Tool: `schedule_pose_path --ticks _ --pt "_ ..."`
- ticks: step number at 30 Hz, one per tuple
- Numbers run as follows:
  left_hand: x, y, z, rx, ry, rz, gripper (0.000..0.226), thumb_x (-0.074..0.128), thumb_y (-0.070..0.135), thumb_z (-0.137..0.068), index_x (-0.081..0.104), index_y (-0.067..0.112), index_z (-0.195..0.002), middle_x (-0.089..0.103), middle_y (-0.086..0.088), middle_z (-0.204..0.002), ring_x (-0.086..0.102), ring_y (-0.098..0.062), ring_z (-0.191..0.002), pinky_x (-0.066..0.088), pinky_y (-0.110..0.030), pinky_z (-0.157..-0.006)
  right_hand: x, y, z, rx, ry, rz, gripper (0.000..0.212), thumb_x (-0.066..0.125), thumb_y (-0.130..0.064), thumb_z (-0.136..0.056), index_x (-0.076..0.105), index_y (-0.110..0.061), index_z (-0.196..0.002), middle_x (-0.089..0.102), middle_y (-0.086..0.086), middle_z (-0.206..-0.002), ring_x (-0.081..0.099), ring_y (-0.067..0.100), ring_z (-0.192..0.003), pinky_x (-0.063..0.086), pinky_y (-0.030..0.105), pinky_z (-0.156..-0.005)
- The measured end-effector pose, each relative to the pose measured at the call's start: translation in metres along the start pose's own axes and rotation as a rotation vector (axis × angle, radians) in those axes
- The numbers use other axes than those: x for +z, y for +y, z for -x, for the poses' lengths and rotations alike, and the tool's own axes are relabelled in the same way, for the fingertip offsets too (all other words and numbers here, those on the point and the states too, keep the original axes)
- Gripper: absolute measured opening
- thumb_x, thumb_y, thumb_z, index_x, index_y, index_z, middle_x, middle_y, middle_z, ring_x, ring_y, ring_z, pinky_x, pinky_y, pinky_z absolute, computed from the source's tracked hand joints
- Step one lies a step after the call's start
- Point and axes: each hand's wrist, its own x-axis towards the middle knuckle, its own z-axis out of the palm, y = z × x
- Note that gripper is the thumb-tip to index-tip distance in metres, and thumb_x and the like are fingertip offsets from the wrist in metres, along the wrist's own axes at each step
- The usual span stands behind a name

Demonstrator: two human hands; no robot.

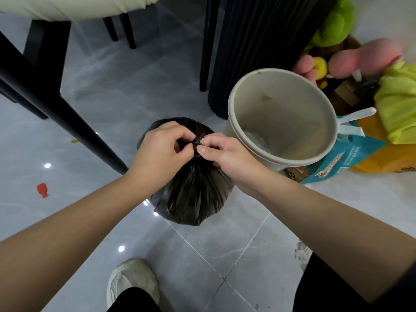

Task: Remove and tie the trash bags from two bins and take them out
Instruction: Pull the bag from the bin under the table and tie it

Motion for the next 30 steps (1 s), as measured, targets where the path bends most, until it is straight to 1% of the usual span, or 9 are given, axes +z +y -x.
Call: schedule_pose_path --ticks 3,5,8,13,16,19,22,26,30 --pt "0.001 0.003 -0.001 -0.009 0.008 -0.015 0.007 0.065 0.014 -0.078 0.063 0.02 -0.079 0.053 0.017 -0.076 0.052 0.001 -0.064 0.034 -0.005 -0.059 0.0 0.002 -0.004 -0.074 0.14 0.108 0.005 0.064 -0.015 -0.088 0.069 -0.015 -0.085 0.062 0.0 -0.099 0.06 0.008 -0.086 0.048 0.021 -0.084" --pt "0.003 0.005 -0.001 -0.037 -0.006 -0.001 0.005 0.061 0.014 -0.078 0.059 0.017 -0.076 0.05 0.016 -0.073 0.049 0.002 -0.065 0.033 -0.008 -0.059 0.001 0.003 -0.005 -0.168 0.218 0.23 0.004 0.066 -0.013 -0.085 0.068 -0.017 -0.083 0.064 -0.003 -0.09 0.059 0.003 -0.076 0.048 0.016 -0.076" --pt "0.008 0.006 -0.002 -0.079 -0.081 0.07 0.003 0.057 0.013 -0.08 0.058 0.013 -0.077 0.049 0.011 -0.072 0.046 0.0 -0.063 0.032 -0.011 -0.058 0.002 0.006 -0.004 -0.257 0.248 0.275 0.012 0.065 -0.007 -0.082 0.063 -0.019 -0.083 0.06 -0.01 -0.077 0.053 -0.001 -0.063 0.045 0.012 -0.066" --pt "0.007 0.004 -0.002 -0.162 -0.2 0.198 0.009 0.056 0.018 -0.086 0.06 0.018 -0.078 0.051 0.01 -0.062 0.041 -0.002 -0.052 0.033 -0.014 -0.051 -0.002 0.01 -0.007 -0.318 0.287 0.365 0.013 0.065 -0.006 -0.082 0.066 -0.018 -0.085 0.057 -0.012 -0.082 0.054 0.004 -0.064 0.046 0.011 -0.067" --pt "0.004 0.006 -0.003 -0.137 -0.17 0.135 0.01 0.058 0.017 -0.085 0.06 0.021 -0.075 0.053 0.01 -0.061 0.045 -0.001 -0.052 0.036 -0.011 -0.052 -0.001 0.01 -0.009 -0.27 0.221 0.383 0.009 0.062 -0.006 -0.083 0.064 -0.015 -0.083 0.049 -0.012 -0.084 0.05 0.003 -0.062 0.042 0.009 -0.067" --pt "0.002 0.008 -0.003 -0.076 -0.147 0.065 0.008 0.061 0.015 -0.083 0.06 0.015 -0.075 0.053 0.009 -0.063 0.047 -0.001 -0.056 0.037 -0.011 -0.055 -0.002 0.008 -0.011 -0.171 0.154 0.351 0.012 0.058 -0.008 -0.086 0.062 -0.016 -0.078 0.05 -0.006 -0.091 0.05 0.001 -0.068 0.04 0.008 -0.07" --pt "0.002 0.007 -0.003 -0.002 -0.114 0.013 0.004 0.062 0.011 -0.082 0.063 0.012 -0.078 0.054 0.009 -0.069 0.049 0.001 -0.063 0.037 -0.01 -0.059 -0.002 0.01 -0.013 -0.059 0.104 0.259 0.017 0.054 -0.01 -0.089 0.061 -0.012 -0.073 0.051 -0.004 -0.096 0.049 0.003 -0.073 0.04 0.024 -0.076" --pt "0.002 0.002 -0.007 0.023 -0.108 0.01 0.005 0.063 0.011 -0.083 0.066 0.014 -0.083 0.055 0.012 -0.076 0.051 0.006 -0.067 0.038 -0.007 -0.062 -0.001 0.009 -0.015 0.009 0.066 0.204 0.023 0.049 -0.012 -0.089 0.062 0.008 -0.09 0.055 0.003 -0.102 0.05 0.008 -0.082 0.042 0.03 -0.083" --pt "0.002 0.0 -0.009 -0.01 -0.121 0.059 0.013 0.061 0.01 -0.085 0.068 0.018 -0.092 0.056 0.015 -0.081 0.055 0.004 -0.067 0.041 -0.007 -0.063 -0.002 0.006 -0.012 0.038 0.049 0.098 0.017 0.049 -0.011 -0.091 0.065 -0.011 -0.086 0.056 0.006 -0.083 0.049 0.015 -0.074 0.042 0.031 -0.07"
